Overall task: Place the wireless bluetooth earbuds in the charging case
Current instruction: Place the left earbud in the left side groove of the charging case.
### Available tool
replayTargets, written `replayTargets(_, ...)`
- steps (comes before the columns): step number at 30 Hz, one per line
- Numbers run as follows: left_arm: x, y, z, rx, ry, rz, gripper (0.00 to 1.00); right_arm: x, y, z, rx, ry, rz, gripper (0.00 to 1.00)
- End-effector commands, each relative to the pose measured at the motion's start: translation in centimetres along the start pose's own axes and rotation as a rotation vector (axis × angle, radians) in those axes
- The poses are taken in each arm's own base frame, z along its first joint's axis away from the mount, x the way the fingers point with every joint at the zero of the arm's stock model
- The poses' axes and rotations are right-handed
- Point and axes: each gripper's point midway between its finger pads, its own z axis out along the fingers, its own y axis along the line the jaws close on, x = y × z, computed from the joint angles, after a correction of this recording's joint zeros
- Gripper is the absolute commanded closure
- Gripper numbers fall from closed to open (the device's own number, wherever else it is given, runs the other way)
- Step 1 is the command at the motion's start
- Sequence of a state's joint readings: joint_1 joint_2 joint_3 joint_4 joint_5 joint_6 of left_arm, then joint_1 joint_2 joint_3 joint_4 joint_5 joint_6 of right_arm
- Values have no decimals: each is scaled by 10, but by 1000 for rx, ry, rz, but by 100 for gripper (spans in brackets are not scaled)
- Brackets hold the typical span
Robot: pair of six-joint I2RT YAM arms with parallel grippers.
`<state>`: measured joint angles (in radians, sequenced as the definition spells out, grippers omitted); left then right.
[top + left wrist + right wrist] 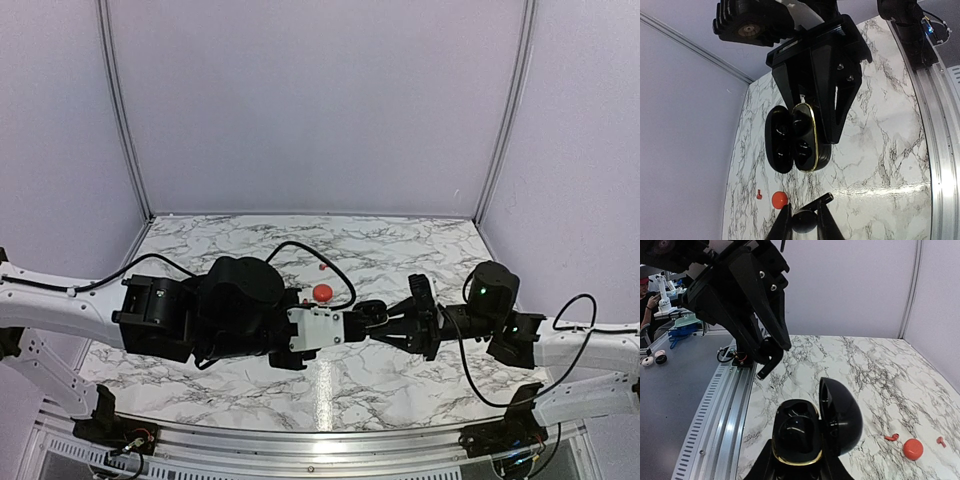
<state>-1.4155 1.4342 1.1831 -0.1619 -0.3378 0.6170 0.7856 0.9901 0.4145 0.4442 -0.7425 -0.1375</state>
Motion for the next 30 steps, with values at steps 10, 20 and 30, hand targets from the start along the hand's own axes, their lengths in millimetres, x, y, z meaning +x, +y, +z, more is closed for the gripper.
replayTargets(10,-17,6,-5,-63,-25,115,91,-20,7,7,-52,-40,-51,100)
replayTargets(20,-10,15,2,-130,31,128,90,-16,0,15,-54,-6,36,100)
replayTargets(30,-7,18,12,-168,67,155,91,-13,4,17,-85,-4,59,100)
